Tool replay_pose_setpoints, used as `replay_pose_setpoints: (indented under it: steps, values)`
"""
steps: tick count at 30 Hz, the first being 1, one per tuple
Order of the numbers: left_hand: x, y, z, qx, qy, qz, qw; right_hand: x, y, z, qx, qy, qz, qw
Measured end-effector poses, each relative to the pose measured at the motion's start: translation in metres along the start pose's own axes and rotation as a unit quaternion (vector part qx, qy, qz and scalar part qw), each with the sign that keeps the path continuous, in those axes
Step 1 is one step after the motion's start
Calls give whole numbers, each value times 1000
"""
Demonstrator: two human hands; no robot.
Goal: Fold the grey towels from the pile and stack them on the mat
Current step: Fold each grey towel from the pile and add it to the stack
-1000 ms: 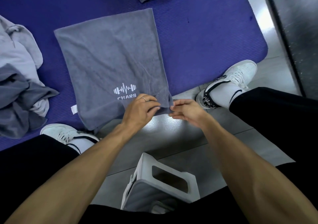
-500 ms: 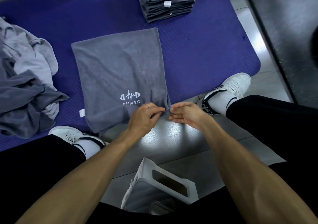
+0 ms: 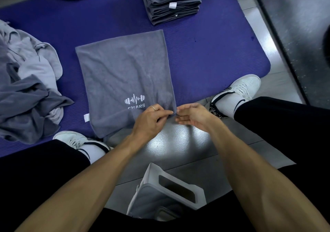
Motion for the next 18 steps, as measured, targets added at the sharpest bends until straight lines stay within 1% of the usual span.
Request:
replay_pose_setpoints:
  steps: [6,9,12,15,18]
  values:
    - [-1,2,-1,13,11,-3,1000,-1,2,-2,21,-2,0,1000]
    - [2,4,0,3,7,1,1000,-1,5,-3,-6,3,14,1000]
    - [0,9,1,-9,0,20,1000,2,7,-5,-43,-13,19,999]
    - [-7,14,7,-42,-17,89,995,7,13,-14,-103,-32,29,994]
    - [-17,23,16,-94,-54,184,977,16,18,-32,-168,-69,45,982]
Point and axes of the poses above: each hand's wrist, its own x-axis towards the middle knuckle, its own z-axis out of the back of the hand, y = z × x, the point moved 2 cm from there along x, towards the middle knuckle, and after that the axes turned 5 degrees about -x, right-handed, at the moved point
